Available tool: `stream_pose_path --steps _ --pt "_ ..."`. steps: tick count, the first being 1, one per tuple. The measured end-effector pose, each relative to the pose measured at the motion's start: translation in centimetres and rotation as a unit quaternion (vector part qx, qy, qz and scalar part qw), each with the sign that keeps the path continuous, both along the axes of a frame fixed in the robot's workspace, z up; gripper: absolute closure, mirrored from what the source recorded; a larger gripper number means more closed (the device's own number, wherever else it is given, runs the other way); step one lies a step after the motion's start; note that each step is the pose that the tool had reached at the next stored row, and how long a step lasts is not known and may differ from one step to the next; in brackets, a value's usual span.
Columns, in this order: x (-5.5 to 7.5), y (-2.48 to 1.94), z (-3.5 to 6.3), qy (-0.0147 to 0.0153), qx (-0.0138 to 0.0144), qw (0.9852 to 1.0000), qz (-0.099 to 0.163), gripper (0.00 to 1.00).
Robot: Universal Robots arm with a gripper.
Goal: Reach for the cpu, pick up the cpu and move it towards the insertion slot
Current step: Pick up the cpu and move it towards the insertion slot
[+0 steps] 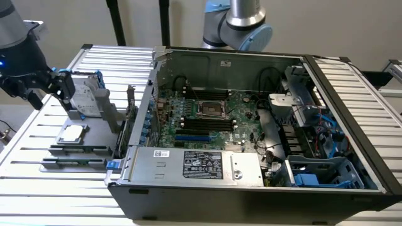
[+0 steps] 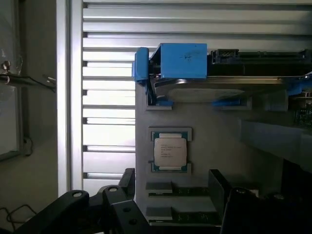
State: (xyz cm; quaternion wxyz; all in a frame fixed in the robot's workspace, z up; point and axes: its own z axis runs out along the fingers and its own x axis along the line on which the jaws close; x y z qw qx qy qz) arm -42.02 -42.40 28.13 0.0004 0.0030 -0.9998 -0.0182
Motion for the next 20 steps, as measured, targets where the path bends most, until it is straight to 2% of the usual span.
stream_pose_path --steps 20 --pt "-0.1 -0.92 -3.64 0.0 0.0 1.0 0.0 0.29"
